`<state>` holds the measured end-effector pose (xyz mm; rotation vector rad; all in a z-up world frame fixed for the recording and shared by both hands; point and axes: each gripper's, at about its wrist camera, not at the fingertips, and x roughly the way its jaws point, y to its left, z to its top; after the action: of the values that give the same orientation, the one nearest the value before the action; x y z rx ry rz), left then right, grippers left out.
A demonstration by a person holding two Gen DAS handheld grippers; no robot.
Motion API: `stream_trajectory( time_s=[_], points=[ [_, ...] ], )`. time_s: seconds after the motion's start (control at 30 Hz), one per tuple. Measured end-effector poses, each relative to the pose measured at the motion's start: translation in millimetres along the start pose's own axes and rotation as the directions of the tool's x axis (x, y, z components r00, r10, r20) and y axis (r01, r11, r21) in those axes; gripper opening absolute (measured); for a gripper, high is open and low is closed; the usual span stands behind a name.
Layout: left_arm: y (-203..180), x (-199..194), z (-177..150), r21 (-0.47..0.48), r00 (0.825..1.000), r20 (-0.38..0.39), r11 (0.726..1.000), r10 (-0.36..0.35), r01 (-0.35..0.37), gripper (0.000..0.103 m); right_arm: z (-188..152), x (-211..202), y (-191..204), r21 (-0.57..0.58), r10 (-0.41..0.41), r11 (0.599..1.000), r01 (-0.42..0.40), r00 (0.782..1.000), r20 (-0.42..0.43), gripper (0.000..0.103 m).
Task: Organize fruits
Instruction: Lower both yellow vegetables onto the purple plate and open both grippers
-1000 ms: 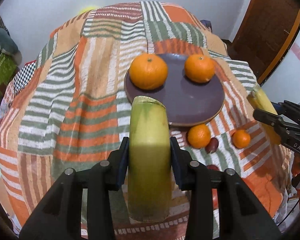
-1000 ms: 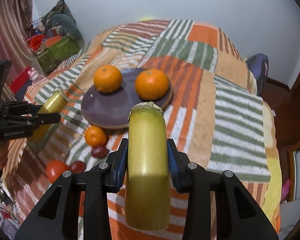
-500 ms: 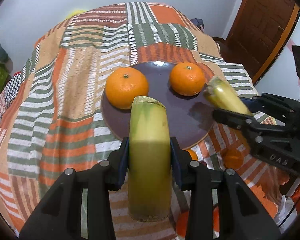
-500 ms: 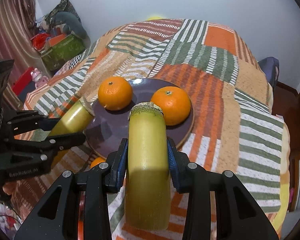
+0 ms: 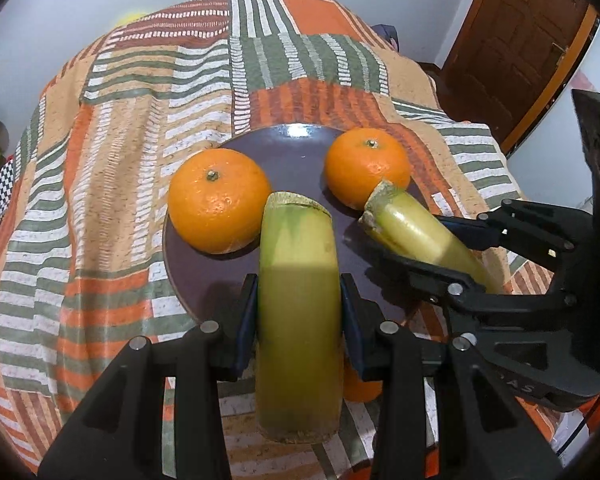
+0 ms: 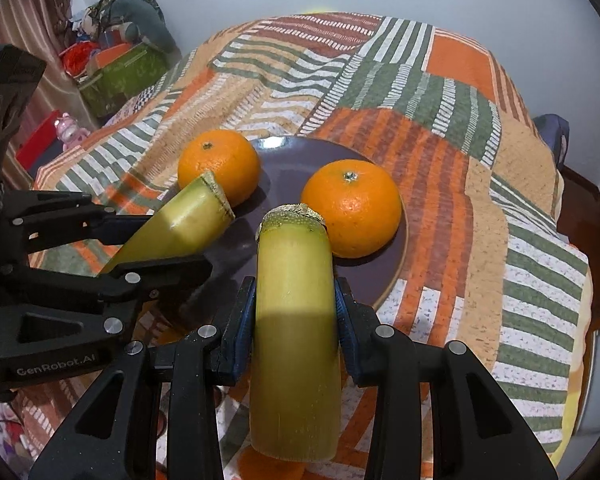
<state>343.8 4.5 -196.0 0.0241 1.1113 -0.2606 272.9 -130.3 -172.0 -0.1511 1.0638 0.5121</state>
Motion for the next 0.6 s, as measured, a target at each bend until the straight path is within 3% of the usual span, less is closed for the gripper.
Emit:
stream_trajectory(
  time_s=[0.4, 0.6],
  points=[
    [2, 5, 2, -0.013, 1.000, -0.024, 1.000, 0.016, -0.016, 0.039, 6, 4, 1, -0.025, 0.036, 0.999, -0.037, 0.998, -0.051, 0.035],
    [8, -12, -1, -0.033, 0.999, 0.023, 0.999, 0.024, -0.024, 0.051, 6, 5, 5, -0.042, 0.024, 0.999, -0.026, 0.998, -0.060, 0.035]
  ],
)
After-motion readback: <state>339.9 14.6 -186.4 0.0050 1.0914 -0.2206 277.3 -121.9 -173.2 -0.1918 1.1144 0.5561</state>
